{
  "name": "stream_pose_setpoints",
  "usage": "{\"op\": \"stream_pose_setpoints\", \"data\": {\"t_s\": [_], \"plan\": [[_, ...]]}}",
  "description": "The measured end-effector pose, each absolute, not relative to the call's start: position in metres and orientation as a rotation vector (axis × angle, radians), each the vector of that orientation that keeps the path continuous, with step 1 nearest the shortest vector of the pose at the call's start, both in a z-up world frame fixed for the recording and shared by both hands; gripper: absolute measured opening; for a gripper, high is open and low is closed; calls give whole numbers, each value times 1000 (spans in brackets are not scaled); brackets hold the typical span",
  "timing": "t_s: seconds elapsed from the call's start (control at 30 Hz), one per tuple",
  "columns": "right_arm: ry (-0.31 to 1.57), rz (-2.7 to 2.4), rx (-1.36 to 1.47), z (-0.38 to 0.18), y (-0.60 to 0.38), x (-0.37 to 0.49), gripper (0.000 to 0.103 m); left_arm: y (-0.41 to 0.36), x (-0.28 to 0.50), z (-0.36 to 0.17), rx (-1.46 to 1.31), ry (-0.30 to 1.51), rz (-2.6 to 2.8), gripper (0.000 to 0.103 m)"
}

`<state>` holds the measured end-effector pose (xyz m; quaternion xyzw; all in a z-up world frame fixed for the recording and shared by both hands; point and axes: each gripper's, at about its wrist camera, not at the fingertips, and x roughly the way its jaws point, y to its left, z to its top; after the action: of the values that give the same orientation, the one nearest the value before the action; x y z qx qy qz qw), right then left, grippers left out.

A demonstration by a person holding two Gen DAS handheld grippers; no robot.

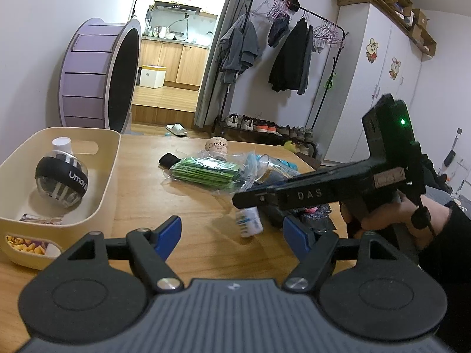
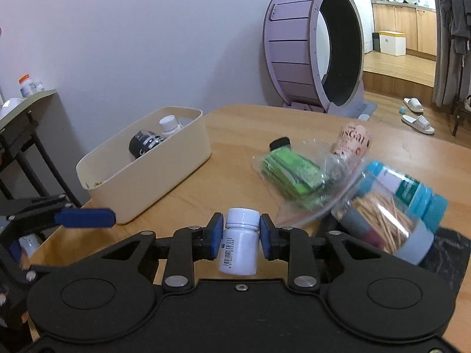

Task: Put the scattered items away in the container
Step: 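Lift the white pill bottle off the table with the right gripper, then carry the pill bottle over the cream bin and open the right gripper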

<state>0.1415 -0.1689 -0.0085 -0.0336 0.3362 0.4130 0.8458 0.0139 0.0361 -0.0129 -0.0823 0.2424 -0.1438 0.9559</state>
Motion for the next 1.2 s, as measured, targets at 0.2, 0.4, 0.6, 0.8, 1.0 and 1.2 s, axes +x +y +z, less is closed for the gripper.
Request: {"op": "stream_pose_setpoints", "data": {"t_s": [0.2, 0.4, 0.6, 0.8, 1.0, 1.2], "plan": [[721, 863, -53, -10, -175, 144, 27, 35, 14, -14, -160, 494, -293, 75], [739, 884, -78, -4, -165, 149, 27, 35, 13, -14, -156, 493, -294, 75], [797, 878, -108, -15, -148, 162, 28, 36, 13, -14, -159, 495, -290, 75], [845, 867, -138, -27, -136, 165, 31, 37, 14, -13, -155, 496, -292, 75], [842, 883, -163, -27, -132, 160, 27, 38, 12, -11, -154, 491, -288, 75], [757, 880, -100, -4, -145, 155, 27, 52, 0, -3, -171, 453, -260, 75]]}}
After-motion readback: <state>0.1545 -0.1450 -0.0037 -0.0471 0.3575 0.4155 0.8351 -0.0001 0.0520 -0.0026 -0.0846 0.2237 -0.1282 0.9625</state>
